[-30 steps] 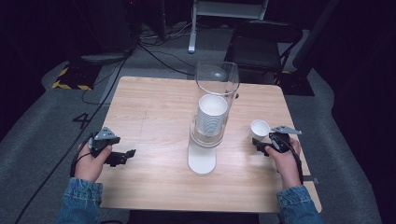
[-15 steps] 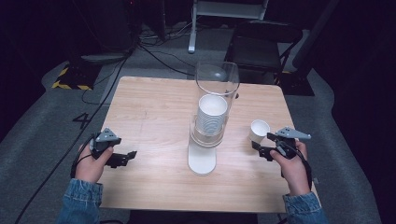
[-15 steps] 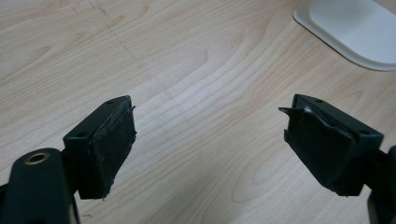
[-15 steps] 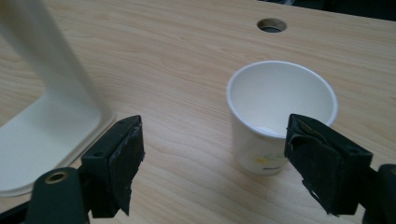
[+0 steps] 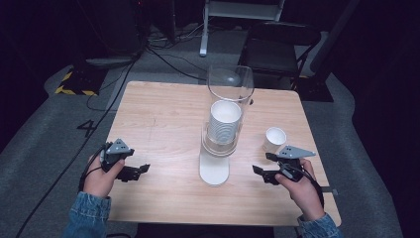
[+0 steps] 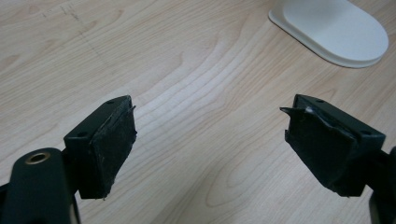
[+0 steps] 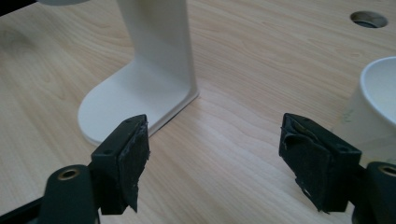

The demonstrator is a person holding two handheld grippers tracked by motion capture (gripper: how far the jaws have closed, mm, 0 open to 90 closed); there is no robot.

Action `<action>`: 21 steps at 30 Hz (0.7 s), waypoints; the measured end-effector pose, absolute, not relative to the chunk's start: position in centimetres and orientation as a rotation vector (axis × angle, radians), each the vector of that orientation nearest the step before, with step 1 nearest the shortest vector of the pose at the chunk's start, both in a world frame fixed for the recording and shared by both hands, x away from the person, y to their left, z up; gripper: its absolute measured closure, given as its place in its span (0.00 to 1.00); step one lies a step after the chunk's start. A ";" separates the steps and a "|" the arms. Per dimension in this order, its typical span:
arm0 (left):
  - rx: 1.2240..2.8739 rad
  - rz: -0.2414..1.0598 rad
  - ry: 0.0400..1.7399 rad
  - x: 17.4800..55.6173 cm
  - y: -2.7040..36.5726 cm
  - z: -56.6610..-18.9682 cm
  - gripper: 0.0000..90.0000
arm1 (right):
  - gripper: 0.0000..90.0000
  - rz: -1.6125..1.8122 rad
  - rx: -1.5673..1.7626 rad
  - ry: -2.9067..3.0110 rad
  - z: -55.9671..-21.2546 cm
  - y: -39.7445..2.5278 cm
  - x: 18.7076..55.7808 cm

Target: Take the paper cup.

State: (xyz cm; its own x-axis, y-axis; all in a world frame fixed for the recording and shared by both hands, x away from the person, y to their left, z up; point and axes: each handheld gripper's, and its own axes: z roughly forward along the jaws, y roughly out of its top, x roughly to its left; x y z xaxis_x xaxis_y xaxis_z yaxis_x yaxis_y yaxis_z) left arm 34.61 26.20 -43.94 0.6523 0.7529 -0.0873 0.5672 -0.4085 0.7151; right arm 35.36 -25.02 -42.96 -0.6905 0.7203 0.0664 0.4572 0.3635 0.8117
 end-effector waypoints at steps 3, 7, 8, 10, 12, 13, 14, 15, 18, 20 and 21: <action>2.154 0.313 1.003 34.1 25.5 -44.4 0.18 | 0.29 1.256 1.025 2.362 -43.1 -24.7 34.9; 2.194 0.301 0.951 33.5 24.7 -44.8 0.18 | 0.30 1.250 1.001 2.423 -43.7 -24.3 34.5; 2.199 0.297 0.946 33.3 24.6 -44.8 0.18 | 0.30 1.247 0.993 2.431 -44.0 -24.2 34.4; 2.204 0.290 0.935 33.2 24.4 -44.9 0.17 | 0.29 1.233 0.979 2.449 -44.5 -23.9 34.4; 2.211 0.281 0.929 33.1 24.3 -44.9 0.18 | 0.29 1.226 0.971 2.465 -45.0 -23.7 34.4; 2.215 0.278 0.926 33.1 24.3 -44.9 0.18 | 0.28 1.222 0.965 2.473 -45.2 -23.6 34.5; 2.210 0.279 0.931 33.1 24.2 -45.0 0.18 | 0.28 1.213 0.960 2.477 -45.4 -23.5 34.5; 2.219 0.275 0.925 33.2 24.2 -45.0 0.18 | 0.28 1.210 0.959 2.479 -45.7 -23.4 34.5; 2.234 0.269 0.945 33.2 24.1 -45.4 0.18 | 0.26 1.175 0.968 2.479 -46.3 -23.3 34.7; 2.252 0.265 0.940 33.3 24.1 -45.6 0.18 | 0.26 1.127 0.966 2.468 -46.7 -23.3 34.9; 2.252 0.257 0.949 33.3 24.1 -45.7 0.17 | 0.25 1.121 0.971 2.469 -46.9 -23.3 35.0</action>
State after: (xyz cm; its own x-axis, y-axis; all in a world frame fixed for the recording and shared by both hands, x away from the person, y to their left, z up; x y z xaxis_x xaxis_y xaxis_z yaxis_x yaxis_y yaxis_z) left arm 33.35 24.05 -45.73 0.7159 0.6943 -0.0738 0.5618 -0.5102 0.6512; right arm 34.97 -23.31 -46.90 -0.7428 0.6685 0.0364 0.4673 0.4788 0.7432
